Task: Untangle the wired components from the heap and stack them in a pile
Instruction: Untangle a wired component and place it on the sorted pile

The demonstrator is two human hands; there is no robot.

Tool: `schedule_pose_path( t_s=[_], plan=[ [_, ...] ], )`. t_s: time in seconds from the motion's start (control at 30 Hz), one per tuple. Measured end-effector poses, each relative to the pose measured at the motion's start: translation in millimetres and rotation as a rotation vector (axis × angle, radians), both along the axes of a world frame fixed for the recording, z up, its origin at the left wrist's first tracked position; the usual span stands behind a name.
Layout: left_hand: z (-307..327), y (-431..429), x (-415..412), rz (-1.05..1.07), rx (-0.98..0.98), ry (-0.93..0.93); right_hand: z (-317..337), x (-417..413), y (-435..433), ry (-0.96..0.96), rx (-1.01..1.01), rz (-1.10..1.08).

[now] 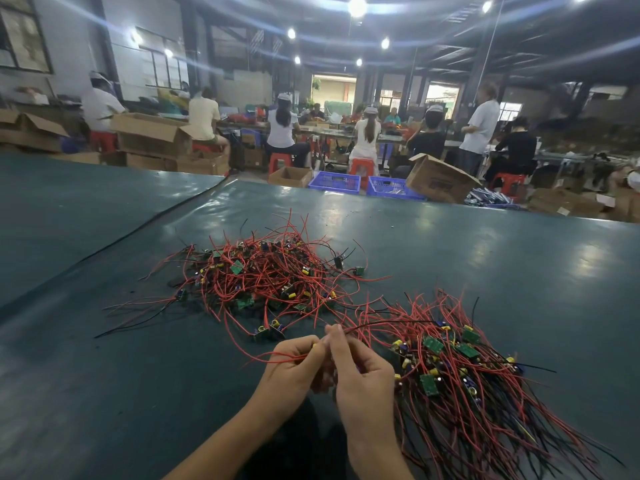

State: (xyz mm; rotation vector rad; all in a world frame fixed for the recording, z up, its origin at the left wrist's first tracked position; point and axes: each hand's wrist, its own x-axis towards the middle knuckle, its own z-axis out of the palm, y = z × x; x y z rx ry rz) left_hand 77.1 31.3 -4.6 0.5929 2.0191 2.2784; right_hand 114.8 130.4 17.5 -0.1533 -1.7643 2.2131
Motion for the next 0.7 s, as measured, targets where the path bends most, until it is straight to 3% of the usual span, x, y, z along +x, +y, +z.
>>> schedule_pose_path(
  t_s=[0.2, 0.37, 0.53, 0.7],
  plan=[
    [5.2, 1.6, -0.1, -0.005, -0.065, 0.011, 2.3, -6.3, 14.3, -0.118, -0.126, -0.210],
    [7.3, -1.9, 0.1, 0.015, -0.036, -0.014, 3.3, -14.9, 43.9, -0.086, -0.291, -0.407],
    [7.5, -0.6, 3.5, 0.085, 0.001, -0.033, 4.3, -13.3, 38.8, -0.122, -0.295, -0.261],
    [0.1, 0.5, 0.7, 0.096, -0.137, 0.093, 1.8, -6.8, 20.1, -0.131, 0.041, 0.008]
  ],
)
